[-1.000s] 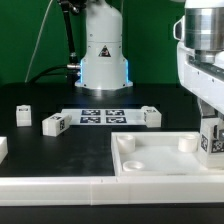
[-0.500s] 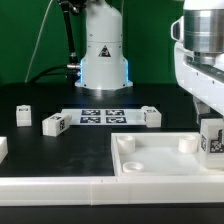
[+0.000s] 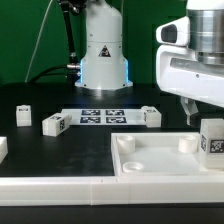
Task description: Assemble one leg
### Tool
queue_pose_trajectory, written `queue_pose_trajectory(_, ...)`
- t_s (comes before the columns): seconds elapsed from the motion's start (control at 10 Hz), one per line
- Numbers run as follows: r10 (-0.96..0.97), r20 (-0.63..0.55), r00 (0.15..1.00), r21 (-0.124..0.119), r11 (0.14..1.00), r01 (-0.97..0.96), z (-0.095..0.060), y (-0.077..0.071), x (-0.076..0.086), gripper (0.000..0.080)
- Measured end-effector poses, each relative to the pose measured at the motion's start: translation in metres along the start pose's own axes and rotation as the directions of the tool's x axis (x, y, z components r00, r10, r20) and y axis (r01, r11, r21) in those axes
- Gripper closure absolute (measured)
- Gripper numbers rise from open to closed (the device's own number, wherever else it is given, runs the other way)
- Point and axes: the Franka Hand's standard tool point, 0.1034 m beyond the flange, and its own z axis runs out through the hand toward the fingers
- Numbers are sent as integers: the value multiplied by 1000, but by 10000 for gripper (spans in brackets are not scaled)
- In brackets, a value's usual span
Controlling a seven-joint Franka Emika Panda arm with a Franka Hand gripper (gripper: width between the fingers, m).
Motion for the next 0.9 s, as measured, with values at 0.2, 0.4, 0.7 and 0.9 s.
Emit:
queue_pose_trajectory(0.2, -265, -1, 964, -1, 964, 265, 0, 0, -1, 150)
queue_pose_trajectory(0.4, -460, -10, 888, 2, 888, 460, 1, 0, 2, 150)
queue_pose_trajectory(0.7, -711, 0, 703, -2, 703, 711, 1, 3, 4, 150)
queue_pose_trajectory(0.9, -732, 0, 681, -2, 681, 732, 1, 3, 4, 150)
